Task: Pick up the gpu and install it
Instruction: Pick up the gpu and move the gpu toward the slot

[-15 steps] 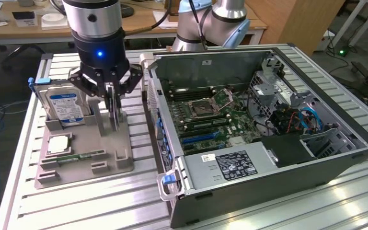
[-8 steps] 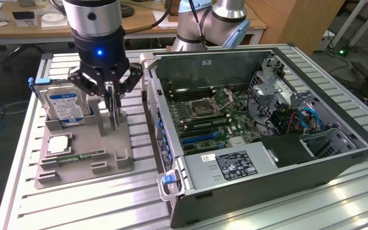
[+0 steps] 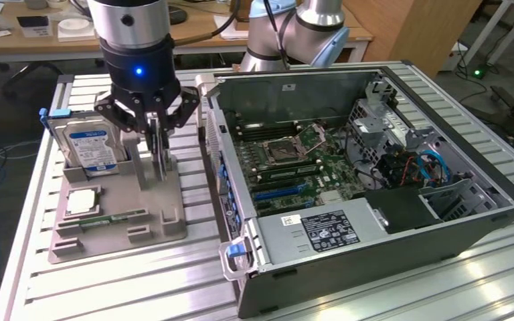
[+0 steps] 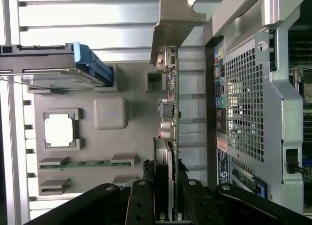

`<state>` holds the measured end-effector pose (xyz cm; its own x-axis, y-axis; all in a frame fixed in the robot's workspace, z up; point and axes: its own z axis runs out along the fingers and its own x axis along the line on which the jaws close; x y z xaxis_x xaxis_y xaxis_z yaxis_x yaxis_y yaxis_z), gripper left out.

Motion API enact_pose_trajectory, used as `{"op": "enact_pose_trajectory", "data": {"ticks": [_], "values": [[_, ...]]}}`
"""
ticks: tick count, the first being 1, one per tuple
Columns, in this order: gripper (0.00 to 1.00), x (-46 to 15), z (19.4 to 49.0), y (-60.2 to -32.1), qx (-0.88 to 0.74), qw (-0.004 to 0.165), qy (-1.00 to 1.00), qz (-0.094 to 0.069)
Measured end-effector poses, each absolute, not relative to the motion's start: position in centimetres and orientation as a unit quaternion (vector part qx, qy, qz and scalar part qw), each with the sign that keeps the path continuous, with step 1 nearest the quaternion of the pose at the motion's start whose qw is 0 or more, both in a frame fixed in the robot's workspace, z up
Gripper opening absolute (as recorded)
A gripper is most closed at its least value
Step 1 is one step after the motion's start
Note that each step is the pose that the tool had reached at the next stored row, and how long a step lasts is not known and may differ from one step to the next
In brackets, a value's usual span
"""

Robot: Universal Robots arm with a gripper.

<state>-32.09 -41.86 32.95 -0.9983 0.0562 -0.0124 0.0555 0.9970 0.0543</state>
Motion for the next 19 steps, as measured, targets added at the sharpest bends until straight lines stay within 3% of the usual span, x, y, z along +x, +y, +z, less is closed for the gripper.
{"op": "enact_pose_trajectory", "data": {"ticks": [19], "values": [[0.27, -32.09, 33.95, -41.86, 0.028, 0.007, 0.999, 0.027]]}}
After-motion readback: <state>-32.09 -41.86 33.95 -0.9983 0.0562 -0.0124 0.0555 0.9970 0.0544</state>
